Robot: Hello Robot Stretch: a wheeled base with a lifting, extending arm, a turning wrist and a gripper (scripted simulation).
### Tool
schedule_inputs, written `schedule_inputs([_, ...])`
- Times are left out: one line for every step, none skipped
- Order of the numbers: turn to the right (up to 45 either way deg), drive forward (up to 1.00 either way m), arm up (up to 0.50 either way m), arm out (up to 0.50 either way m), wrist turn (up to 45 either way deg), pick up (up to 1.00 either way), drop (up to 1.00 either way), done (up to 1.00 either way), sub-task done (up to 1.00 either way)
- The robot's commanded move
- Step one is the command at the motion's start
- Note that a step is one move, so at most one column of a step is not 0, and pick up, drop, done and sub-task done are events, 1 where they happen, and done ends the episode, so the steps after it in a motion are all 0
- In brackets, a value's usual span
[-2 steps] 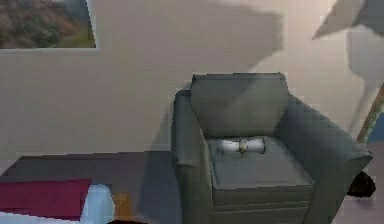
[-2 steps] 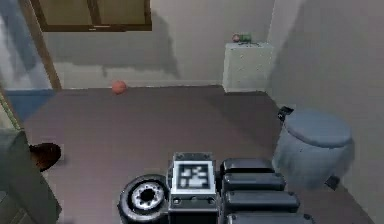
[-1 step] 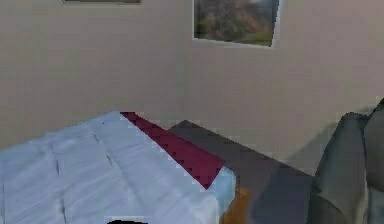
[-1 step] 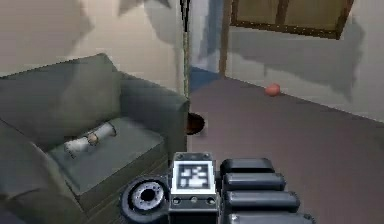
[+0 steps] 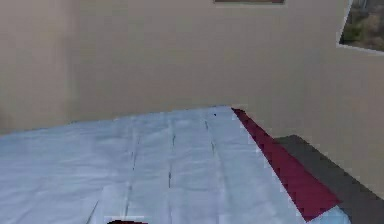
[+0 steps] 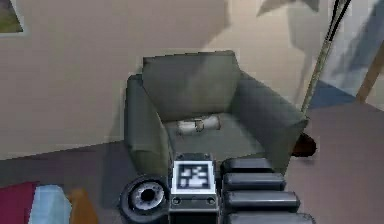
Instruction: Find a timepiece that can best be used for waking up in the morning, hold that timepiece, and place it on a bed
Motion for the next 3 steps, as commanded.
schedule_inputs([45.0, 0.00, 0.00, 0.00, 0.0, 0.00, 0.00, 0.00, 0.00])
schedule_inputs([45.0, 0.00, 0.00, 0.00, 0.0, 0.00, 0.00, 0.00, 0.00])
schedule_inputs([45.0, 0.00, 0.00, 0.00, 0.0, 0.00, 0.00, 0.00, 0.00])
